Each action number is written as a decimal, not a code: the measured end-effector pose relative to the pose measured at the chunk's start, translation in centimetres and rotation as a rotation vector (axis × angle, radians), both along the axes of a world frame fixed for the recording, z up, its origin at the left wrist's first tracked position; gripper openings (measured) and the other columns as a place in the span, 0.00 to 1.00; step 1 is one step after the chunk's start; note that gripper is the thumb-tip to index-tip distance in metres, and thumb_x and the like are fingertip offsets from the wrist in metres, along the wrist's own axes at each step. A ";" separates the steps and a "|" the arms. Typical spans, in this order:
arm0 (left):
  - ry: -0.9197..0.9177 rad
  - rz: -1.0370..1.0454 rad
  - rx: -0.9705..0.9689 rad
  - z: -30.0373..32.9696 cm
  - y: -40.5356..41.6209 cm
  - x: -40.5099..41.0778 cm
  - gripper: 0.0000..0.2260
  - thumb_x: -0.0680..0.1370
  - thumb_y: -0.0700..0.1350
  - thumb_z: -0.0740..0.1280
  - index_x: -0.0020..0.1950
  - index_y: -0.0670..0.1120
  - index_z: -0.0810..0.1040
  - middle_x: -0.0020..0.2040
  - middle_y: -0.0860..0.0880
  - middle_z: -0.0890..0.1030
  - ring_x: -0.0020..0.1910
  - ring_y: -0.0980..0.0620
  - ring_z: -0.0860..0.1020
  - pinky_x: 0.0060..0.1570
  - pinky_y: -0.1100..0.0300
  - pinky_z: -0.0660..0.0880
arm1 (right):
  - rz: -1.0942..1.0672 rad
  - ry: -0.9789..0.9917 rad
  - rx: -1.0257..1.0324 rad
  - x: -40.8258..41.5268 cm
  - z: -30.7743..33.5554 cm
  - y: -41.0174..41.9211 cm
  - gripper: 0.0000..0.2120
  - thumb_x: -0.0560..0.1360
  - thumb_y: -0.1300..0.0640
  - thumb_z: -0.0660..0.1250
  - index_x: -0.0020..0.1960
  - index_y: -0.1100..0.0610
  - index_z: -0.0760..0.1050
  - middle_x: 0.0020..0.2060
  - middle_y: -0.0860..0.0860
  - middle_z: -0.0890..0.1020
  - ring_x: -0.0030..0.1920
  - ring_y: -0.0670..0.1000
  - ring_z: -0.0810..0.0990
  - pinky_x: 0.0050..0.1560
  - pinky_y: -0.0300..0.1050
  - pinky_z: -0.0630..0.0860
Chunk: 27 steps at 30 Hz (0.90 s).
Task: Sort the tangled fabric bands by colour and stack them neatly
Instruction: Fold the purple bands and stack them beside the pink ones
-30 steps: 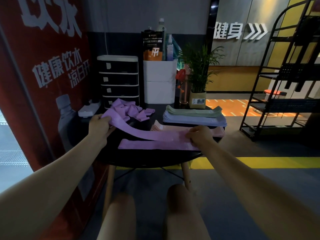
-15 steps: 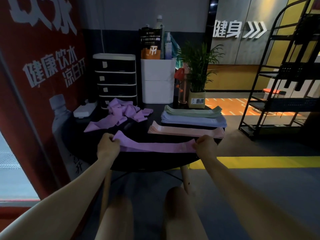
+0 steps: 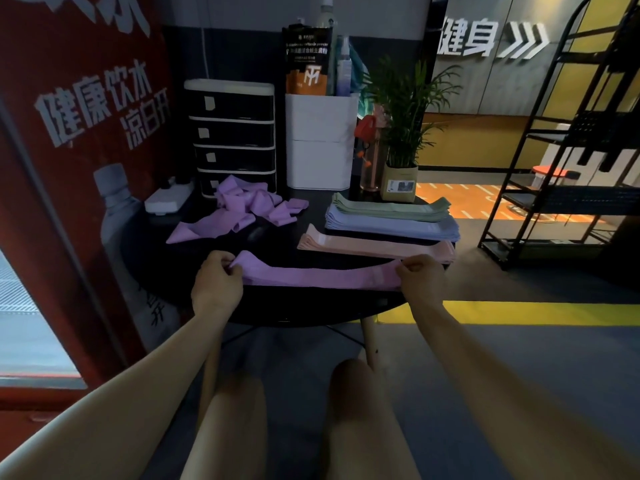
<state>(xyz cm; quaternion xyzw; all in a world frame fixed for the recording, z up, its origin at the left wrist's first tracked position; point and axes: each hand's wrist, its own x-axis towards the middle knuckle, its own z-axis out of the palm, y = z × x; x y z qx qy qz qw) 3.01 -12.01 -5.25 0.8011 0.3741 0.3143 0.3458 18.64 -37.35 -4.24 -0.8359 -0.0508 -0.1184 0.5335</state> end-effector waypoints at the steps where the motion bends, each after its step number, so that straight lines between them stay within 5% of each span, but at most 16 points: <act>1: 0.001 0.001 -0.011 0.1 0.0 0.0 0.10 0.78 0.43 0.62 0.59 0.44 0.72 0.58 0.45 0.77 0.54 0.44 0.76 0.47 0.56 0.69 | -0.004 0.000 0.005 0.0 0.0 0.0 0.07 0.73 0.63 0.67 0.50 0.64 0.78 0.48 0.58 0.82 0.50 0.57 0.79 0.49 0.47 0.73; 9: 0.057 0.002 0.011 -0.3 0.3 0.2 0.10 0.76 0.41 0.62 0.57 0.46 0.73 0.55 0.47 0.77 0.50 0.48 0.76 0.45 0.56 0.68 | 0.005 -0.006 -0.114 0.1 -0.6 0.0 0.09 0.76 0.59 0.65 0.50 0.65 0.78 0.48 0.59 0.81 0.49 0.56 0.77 0.44 0.42 0.67; 15: 0.050 -0.002 0.045 -0.5 0.4 0.1 0.12 0.76 0.42 0.64 0.59 0.45 0.73 0.58 0.47 0.76 0.54 0.47 0.75 0.48 0.54 0.71 | 0.018 -0.139 -0.292 0.1 -0.3 0.7 0.09 0.70 0.64 0.66 0.50 0.63 0.78 0.50 0.60 0.80 0.54 0.60 0.74 0.54 0.49 0.70; 22: 0.041 -0.054 0.094 -0.5 0.3 -0.5 0.14 0.80 0.44 0.60 0.65 0.46 0.72 0.62 0.47 0.75 0.60 0.47 0.74 0.55 0.52 0.71 | 0.447 -0.287 -0.460 -3.7 0.4 6.2 0.15 0.74 0.57 0.67 0.60 0.58 0.76 0.58 0.55 0.75 0.60 0.57 0.70 0.58 0.49 0.68; 27: 0.054 -0.089 0.186 -0.9 -0.2 -0.9 0.14 0.80 0.41 0.57 0.65 0.47 0.74 0.63 0.48 0.75 0.59 0.47 0.74 0.54 0.54 0.71 | 0.547 -0.340 -0.654 -4.7 -1.0 7.5 0.21 0.76 0.46 0.64 0.67 0.50 0.71 0.64 0.49 0.71 0.65 0.55 0.67 0.64 0.48 0.62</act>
